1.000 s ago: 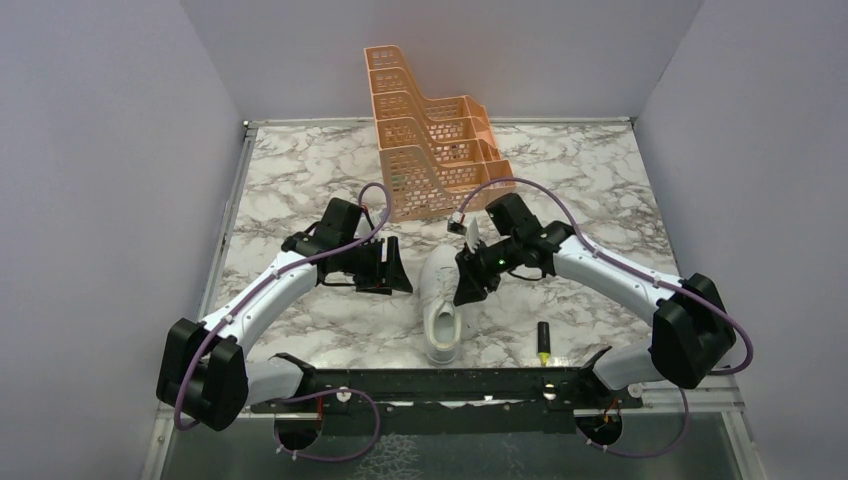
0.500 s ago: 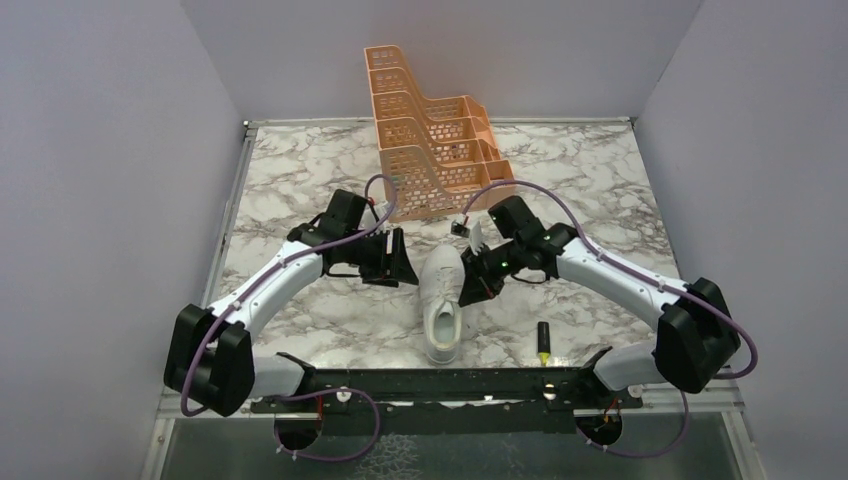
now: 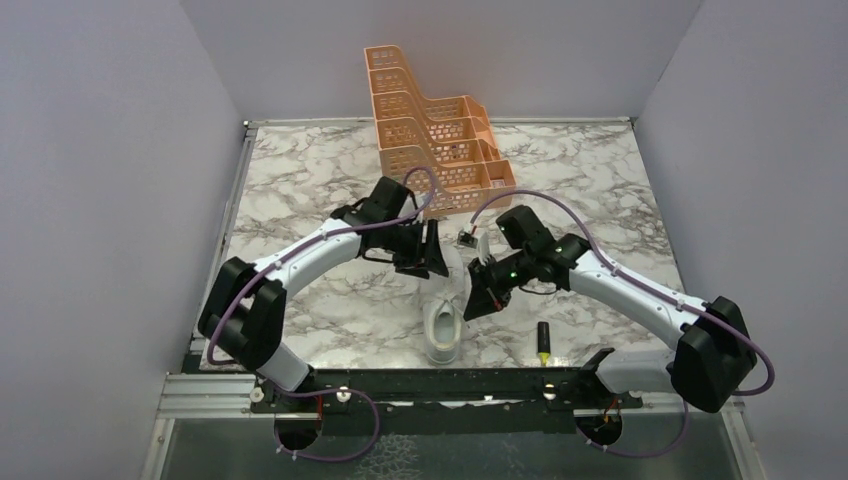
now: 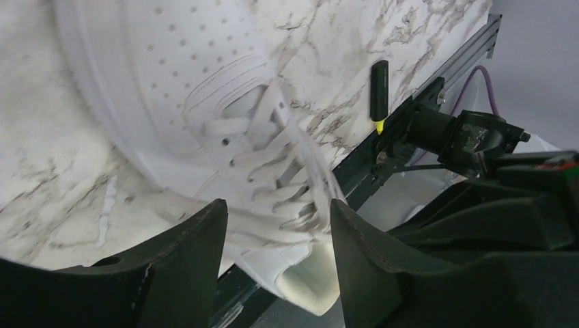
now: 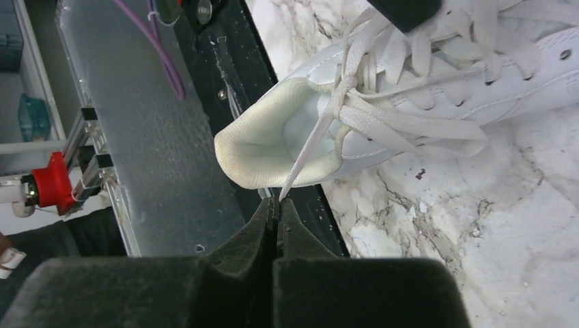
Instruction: Tie the shoes
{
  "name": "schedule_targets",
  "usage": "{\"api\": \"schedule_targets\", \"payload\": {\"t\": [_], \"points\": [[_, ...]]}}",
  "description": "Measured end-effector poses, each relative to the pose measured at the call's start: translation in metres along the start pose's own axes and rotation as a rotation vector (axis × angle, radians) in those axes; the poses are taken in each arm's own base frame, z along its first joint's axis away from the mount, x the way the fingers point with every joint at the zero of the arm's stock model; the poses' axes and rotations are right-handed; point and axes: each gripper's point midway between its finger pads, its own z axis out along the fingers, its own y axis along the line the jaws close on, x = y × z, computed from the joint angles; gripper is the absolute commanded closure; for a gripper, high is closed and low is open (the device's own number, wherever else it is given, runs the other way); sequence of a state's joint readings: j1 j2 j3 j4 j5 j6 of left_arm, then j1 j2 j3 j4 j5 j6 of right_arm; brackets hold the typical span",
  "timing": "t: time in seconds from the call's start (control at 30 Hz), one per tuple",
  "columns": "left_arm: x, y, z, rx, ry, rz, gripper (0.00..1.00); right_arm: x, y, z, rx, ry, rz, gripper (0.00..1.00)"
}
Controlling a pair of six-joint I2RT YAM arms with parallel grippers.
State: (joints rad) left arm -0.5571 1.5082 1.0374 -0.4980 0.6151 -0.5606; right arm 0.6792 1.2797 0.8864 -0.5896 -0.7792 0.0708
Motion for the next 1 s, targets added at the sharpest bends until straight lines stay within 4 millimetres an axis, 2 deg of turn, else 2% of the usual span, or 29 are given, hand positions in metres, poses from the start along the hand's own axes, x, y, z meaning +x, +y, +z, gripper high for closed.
{"api": "schedule_targets", "payload": {"t": [0.1,0.27,0.53,0.63,0.87,1.0], "points": [[-0.001,-0.013,0.017,0.005,0.033,0.05,0.44,0.003,0.002,0.003,-0.009,0.008,0.014,0.99],[0.003,-0.026,0.037,-0.004,0.074,0.146,0.54,0.002,0.001,0.008,-0.018,0.005,0.038,0.99],[0.001,-0.028,0.045,-0.057,0.074,0.247,0.78,0.0,0.0,0.011,-0.022,0.0,0.043,0.99],[0.001,-0.023,0.048,-0.103,0.083,0.269,0.79,0.0,0.0,0.011,-0.024,-0.001,0.043,0.99],[0.0,-0.018,0.044,-0.194,0.081,0.345,0.72,0.0,0.0,0.011,-0.024,-0.002,0.042,0.99],[0.002,-0.012,0.043,-0.237,0.085,0.36,0.73,0.001,0.0,0.011,-0.024,0.001,0.045,0.99]]}}
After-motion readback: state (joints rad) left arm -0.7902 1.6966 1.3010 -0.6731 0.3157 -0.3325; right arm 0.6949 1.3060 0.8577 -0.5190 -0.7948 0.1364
